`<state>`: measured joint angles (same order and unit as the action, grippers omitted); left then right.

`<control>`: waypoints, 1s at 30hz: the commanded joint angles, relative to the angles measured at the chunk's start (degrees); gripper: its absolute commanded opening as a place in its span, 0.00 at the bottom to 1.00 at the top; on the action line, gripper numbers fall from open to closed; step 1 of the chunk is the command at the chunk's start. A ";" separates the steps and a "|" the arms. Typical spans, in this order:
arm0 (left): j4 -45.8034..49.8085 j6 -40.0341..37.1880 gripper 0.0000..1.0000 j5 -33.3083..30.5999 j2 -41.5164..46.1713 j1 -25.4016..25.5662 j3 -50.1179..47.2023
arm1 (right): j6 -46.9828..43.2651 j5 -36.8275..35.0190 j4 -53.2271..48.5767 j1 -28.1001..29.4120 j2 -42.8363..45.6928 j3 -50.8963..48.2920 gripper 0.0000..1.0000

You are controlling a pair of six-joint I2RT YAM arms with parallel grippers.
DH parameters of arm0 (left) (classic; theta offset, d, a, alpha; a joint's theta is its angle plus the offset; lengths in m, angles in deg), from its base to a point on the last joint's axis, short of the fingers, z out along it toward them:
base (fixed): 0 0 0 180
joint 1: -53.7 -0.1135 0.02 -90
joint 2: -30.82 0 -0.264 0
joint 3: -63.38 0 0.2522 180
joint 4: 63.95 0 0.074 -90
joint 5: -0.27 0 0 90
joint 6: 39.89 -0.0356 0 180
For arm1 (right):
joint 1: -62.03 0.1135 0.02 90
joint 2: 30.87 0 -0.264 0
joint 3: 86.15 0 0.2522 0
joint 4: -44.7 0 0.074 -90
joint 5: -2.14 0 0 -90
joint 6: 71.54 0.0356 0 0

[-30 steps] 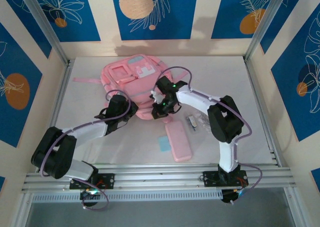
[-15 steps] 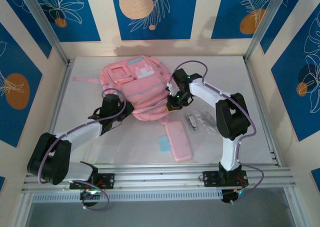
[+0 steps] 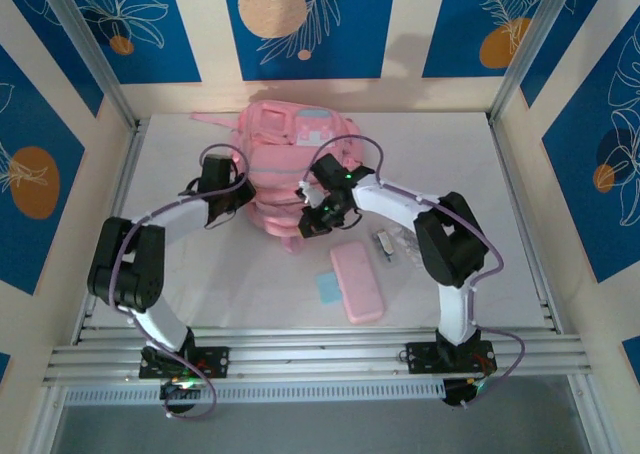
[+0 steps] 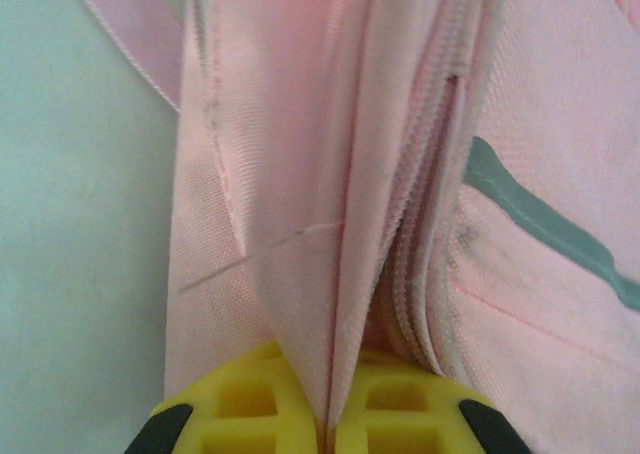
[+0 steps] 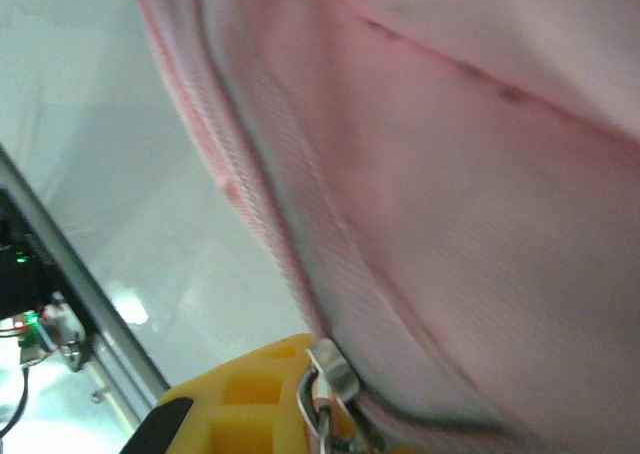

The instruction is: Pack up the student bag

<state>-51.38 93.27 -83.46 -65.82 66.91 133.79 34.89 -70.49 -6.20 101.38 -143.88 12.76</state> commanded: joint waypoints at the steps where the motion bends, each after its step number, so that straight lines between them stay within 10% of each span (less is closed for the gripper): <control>1: -1.70 -0.77 0.42 -2.38 0.98 -0.80 3.78 | 2.64 8.29 2.31 3.60 -5.24 7.92 0.00; 5: 1.73 0.10 0.74 -2.48 6.29 -0.74 0.15 | 2.76 7.16 0.32 3.74 -11.46 16.20 0.00; 20: -14.63 20.02 0.75 1.74 10.50 1.78 -17.90 | 8.61 15.94 7.29 3.53 -7.32 10.06 0.00; 24: -17.72 20.62 0.62 1.60 6.18 3.66 -15.11 | 8.49 16.09 8.10 3.49 -5.28 5.53 0.00; 30: -21.47 20.78 0.00 2.63 2.04 4.28 -15.76 | 4.81 14.08 4.02 1.75 -3.59 2.05 0.00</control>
<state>-67.44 113.75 -79.66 -61.95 71.13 117.15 42.97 -61.03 2.61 102.65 -151.81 15.90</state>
